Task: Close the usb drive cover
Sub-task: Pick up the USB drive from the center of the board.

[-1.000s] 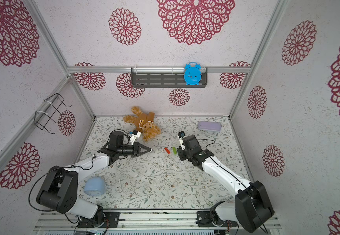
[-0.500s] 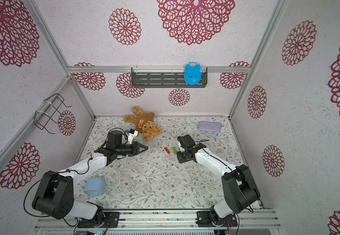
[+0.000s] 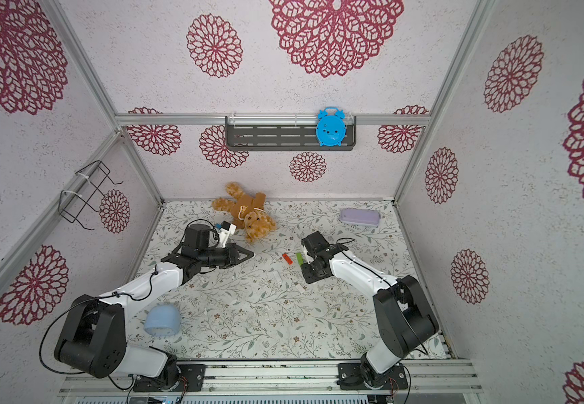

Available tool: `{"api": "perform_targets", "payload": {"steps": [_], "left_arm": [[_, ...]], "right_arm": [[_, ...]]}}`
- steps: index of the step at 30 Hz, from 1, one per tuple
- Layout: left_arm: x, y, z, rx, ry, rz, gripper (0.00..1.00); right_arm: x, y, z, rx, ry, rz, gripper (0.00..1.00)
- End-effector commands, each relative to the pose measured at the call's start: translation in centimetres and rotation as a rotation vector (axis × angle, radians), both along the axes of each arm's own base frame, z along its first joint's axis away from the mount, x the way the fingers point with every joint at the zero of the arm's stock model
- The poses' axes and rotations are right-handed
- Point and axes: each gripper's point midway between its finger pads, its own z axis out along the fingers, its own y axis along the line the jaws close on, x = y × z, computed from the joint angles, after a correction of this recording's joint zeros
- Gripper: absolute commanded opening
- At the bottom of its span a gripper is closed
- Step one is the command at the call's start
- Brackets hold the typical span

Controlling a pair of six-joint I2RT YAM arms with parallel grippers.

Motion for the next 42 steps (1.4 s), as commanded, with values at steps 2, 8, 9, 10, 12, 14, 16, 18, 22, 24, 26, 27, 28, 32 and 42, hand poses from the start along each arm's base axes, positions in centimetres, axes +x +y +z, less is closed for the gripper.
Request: {"api": "perform_targets", "payload": {"steps": [2,8,9,10,12,14,16,18,22,24,26,27,28,32,42], "left_arm": [[0.4,0.2,1.9,0.005,-0.061,-0.003,0.11],[0.5,0.2,1.8,0.008,-0.057,-0.009,0.11],[0.5,0.1,2.0,0.004,-0.059,-0.01,0.11],[0.5,0.0,2.0,0.003,-0.061,-0.015,0.11],[0.5,-0.2,2.0,-0.006,-0.056,-0.029,0.11],[0.5,-0.5,2.0,-0.011,-0.049,-0.039,0.11],[0.5,-0.6,1.9,-0.012,-0.047,-0.043,0.11],[0.4,-0.8,1.9,-0.014,-0.045,-0.052,0.11],[0.4,-0.9,1.8,-0.014,-0.045,-0.058,0.11],[0.3,-0.9,1.9,-0.012,-0.048,-0.06,0.11],[0.2,-0.7,1.9,-0.006,-0.054,-0.055,0.11],[0.1,-0.6,1.9,-0.003,-0.054,-0.052,0.11],[0.0,-0.6,1.8,0.0,-0.053,-0.053,0.11],[-0.1,-0.6,1.7,0.003,-0.051,-0.058,0.11],[-0.2,-0.5,1.6,0.007,-0.054,-0.06,0.11]], "right_arm": [[0.6,-1.7,0.7,-0.084,-0.041,-0.043,0.43],[1.7,-7.3,0.8,-0.1,-0.069,-0.211,0.44],[2.0,-8.7,0.6,-0.094,-0.068,-0.254,0.45],[2.3,-9.9,0.4,-0.075,-0.064,-0.295,0.45],[2.8,-12.1,-0.2,-0.014,-0.047,-0.372,0.47],[3.2,-14.0,-0.7,0.014,-0.04,-0.429,0.47],[3.8,-15.4,-0.8,0.021,-0.042,-0.458,0.48],[4.3,-16.2,-0.7,-0.002,-0.043,-0.459,0.5],[5.3,-17.3,-1.3,-0.018,-0.034,-0.461,0.5],[5.7,-17.6,-1.6,-0.023,-0.027,-0.446,0.51],[5.9,-17.4,-1.9,-0.004,-0.006,-0.427,0.52],[5.9,-17.3,-2.2,-0.009,0.01,-0.417,0.52],[5.9,-17.5,-2.4,-0.016,0.022,-0.414,0.52],[5.7,-18.0,-3.7,-0.058,0.079,-0.386,0.54],[4.8,-17.2,-5.4,-0.05,0.172,-0.33,0.54]]}}
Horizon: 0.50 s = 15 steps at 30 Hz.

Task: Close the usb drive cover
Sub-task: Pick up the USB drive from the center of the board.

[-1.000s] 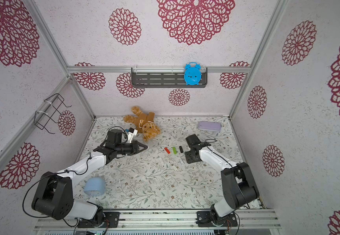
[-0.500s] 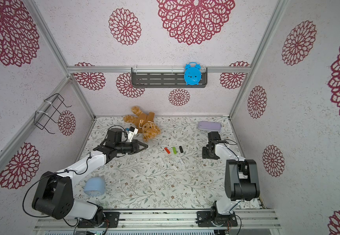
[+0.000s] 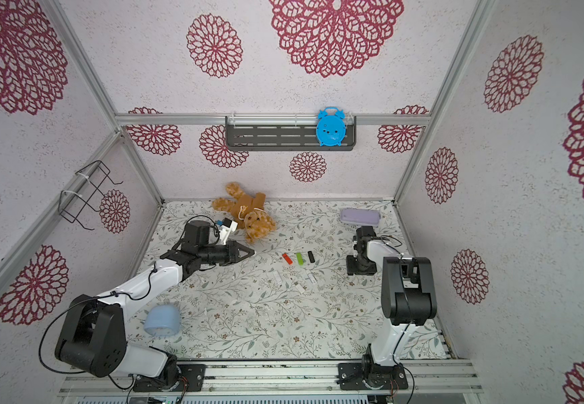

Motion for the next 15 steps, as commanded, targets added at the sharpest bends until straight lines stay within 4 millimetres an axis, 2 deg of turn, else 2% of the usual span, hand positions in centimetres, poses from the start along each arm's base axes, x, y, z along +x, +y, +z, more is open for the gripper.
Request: {"api": "perform_targets", "payload": {"steps": [1,11,15], "left_arm": [[-0.2,-0.1,0.4,0.004,-0.024,-0.018,0.11],[-0.1,-0.1,0.3,0.005,-0.022,-0.015,0.11],[-0.1,-0.1,0.4,0.007,-0.022,-0.013,0.11]], "right_arm": [[-0.4,0.3,0.5,0.019,0.029,0.033,0.54],[-2.9,1.2,0.3,-0.014,0.098,0.048,0.51],[-3.2,0.4,0.3,-0.058,0.095,0.026,0.47]]}}
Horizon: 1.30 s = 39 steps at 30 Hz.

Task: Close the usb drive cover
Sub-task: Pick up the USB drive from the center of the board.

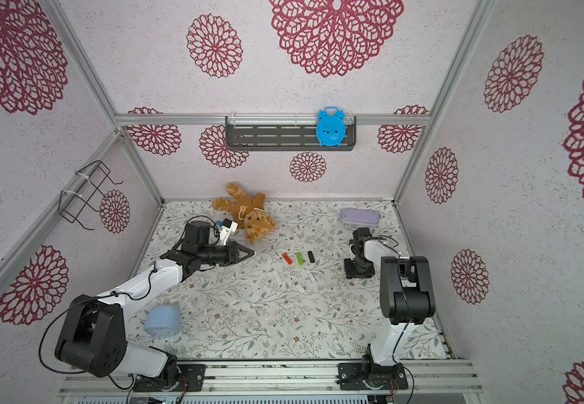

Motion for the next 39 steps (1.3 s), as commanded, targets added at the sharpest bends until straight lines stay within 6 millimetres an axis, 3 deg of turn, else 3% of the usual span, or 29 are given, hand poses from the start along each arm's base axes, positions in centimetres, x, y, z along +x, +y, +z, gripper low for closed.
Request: {"api": "perform_targets", "payload": {"steps": [1,21,30,36,39], "left_arm": [[0.0,-0.1,0.5,0.002,-0.028,-0.01,0.11],[0.1,-0.2,0.7,0.003,-0.027,-0.009,0.11],[0.0,-0.1,0.8,0.003,-0.025,-0.009,0.11],[0.2,-0.2,0.8,0.001,-0.025,-0.009,0.11],[0.3,-0.2,0.8,0.002,-0.025,-0.009,0.11]], "right_arm": [[-1.6,-0.7,0.6,-0.049,0.027,-0.022,0.46],[-2.0,-1.6,-1.0,-0.039,0.046,-0.079,0.38],[-2.3,-1.2,-2.5,0.018,0.076,-0.101,0.29],[-2.1,-1.2,-2.4,0.016,0.076,-0.09,0.24],[-1.7,-0.9,-1.4,0.017,0.038,-0.067,0.22]]}}
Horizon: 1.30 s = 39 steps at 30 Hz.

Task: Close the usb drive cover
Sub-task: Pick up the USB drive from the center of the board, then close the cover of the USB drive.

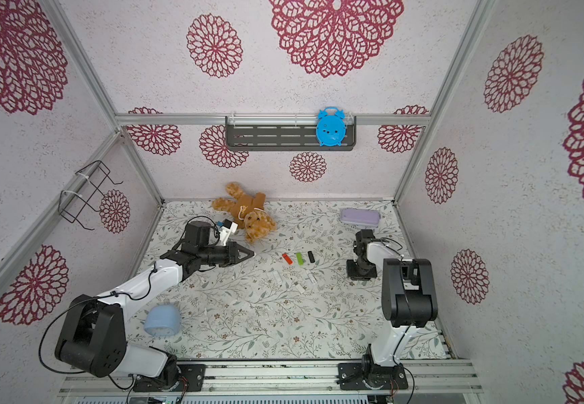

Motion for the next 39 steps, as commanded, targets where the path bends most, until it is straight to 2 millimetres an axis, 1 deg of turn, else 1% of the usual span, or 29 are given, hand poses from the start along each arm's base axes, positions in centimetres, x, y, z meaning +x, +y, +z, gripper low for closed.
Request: {"api": "perform_targets", "payload": {"steps": [1,4,6,9,11,14,17,20,23,24,33,35,39], "left_arm": [[0.5,-0.3,1.1,-0.005,-0.038,-0.011,0.11],[0.6,-0.4,1.1,-0.007,-0.037,-0.014,0.11],[0.6,-0.5,1.1,-0.008,-0.036,-0.016,0.11],[0.6,-0.7,1.0,-0.012,-0.028,-0.022,0.11],[0.6,-0.8,1.0,-0.018,-0.026,-0.026,0.11],[0.7,-1.1,1.2,-0.033,-0.02,-0.04,0.11],[0.6,-1.5,1.6,-0.047,-0.02,-0.061,0.11],[0.5,-2.1,1.8,-0.064,-0.012,-0.093,0.11],[0.1,-2.8,1.8,-0.076,-0.004,-0.126,0.11],[0.0,-2.9,1.8,-0.078,-0.002,-0.136,0.11],[-0.9,-4.3,1.2,-0.072,0.023,-0.204,0.12],[-1.0,-4.4,1.3,-0.073,0.022,-0.208,0.11],[-1.2,-4.5,1.3,-0.073,0.023,-0.218,0.12]], "right_arm": [[-1.0,0.3,-0.6,-0.009,0.025,0.022,0.22],[-0.4,1.3,1.4,-0.033,-0.047,0.071,0.21],[-0.1,2.7,3.0,-0.025,-0.102,0.113,0.21],[0.2,6.4,6.1,-0.002,-0.231,0.222,0.21],[0.1,9.6,8.5,0.042,-0.345,0.323,0.21],[-0.8,14.2,12.0,0.093,-0.481,0.464,0.22],[-2.5,18.3,14.3,0.148,-0.55,0.615,0.22],[-4.0,21.5,15.3,0.155,-0.567,0.743,0.21],[-5.1,24.1,16.0,0.161,-0.585,0.841,0.21],[-5.2,24.6,16.1,0.159,-0.584,0.863,0.21],[-5.5,29.0,17.4,0.153,-0.614,0.965,0.2],[-5.4,29.5,17.3,0.15,-0.614,0.976,0.2],[-5.0,29.9,17.2,0.129,-0.618,0.976,0.2]]}}
